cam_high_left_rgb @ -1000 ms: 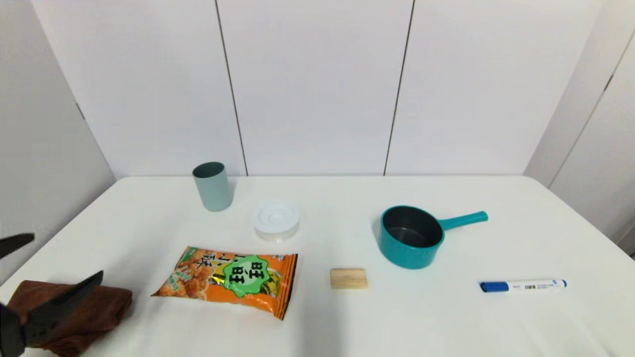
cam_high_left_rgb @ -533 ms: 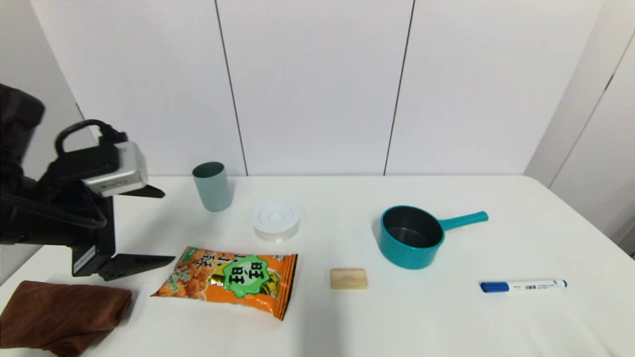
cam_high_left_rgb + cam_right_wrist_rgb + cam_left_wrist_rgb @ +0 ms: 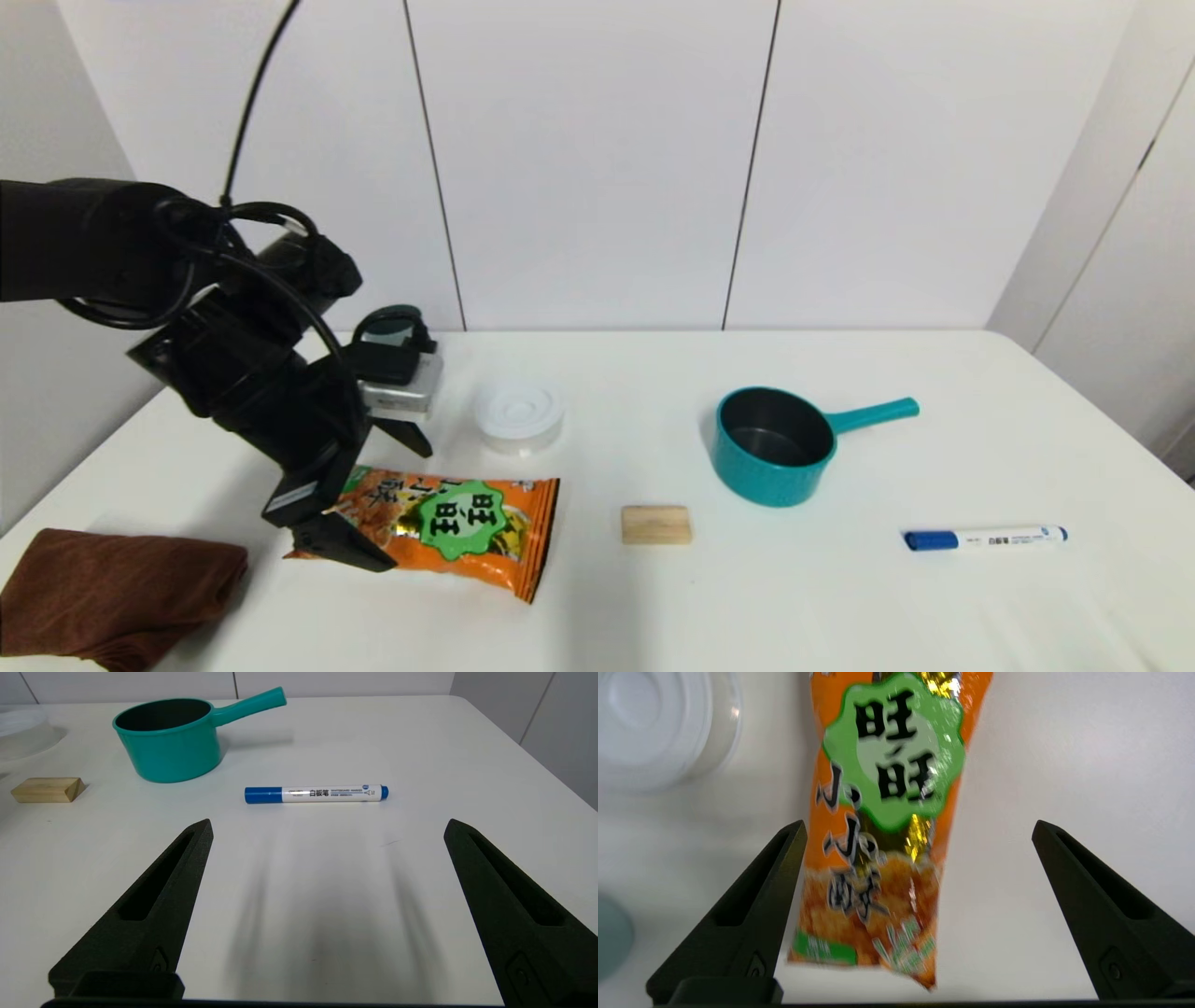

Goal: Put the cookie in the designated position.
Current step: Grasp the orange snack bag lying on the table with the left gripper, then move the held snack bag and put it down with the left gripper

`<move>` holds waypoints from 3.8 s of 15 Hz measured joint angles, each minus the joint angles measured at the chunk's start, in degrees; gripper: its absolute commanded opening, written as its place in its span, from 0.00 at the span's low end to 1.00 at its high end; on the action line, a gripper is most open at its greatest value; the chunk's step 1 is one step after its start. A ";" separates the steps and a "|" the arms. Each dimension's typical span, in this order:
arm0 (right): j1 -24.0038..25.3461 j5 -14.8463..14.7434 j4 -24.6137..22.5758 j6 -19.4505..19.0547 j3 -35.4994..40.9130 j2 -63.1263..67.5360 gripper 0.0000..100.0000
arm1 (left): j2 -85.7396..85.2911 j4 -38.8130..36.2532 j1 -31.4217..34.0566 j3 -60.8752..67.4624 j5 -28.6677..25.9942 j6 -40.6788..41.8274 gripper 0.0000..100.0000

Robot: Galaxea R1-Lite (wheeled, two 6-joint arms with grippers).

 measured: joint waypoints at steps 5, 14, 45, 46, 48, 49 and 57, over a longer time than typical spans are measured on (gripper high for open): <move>0.00 0.00 -0.02 0.00 0.00 0.00 1.00 | 7.42 0.22 -3.47 -3.58 0.30 -4.85 1.00; 0.00 0.00 -0.02 0.00 0.00 0.00 1.00 | 11.73 -0.50 -4.60 -3.88 3.89 -7.13 0.00; 0.00 -0.02 -0.02 -0.02 0.00 0.00 1.00 | 22.09 -55.17 -12.97 -30.62 0.20 -54.58 0.00; 0.00 -0.02 0.00 0.00 0.00 0.00 1.00 | 23.27 -57.73 -13.47 -30.62 0.20 -54.63 0.00; 0.00 0.00 -0.02 -0.02 0.00 0.00 1.00 | 25.23 -61.37 -14.45 -30.62 0.20 -55.10 0.00; 0.00 0.00 -0.02 0.00 0.00 0.00 1.00 | 26.14 -62.76 -15.02 -30.62 0.22 -55.43 0.00; 0.00 0.00 -0.02 0.00 0.00 0.00 1.00 | 30.51 -68.02 -18.32 -30.62 0.26 -55.82 0.00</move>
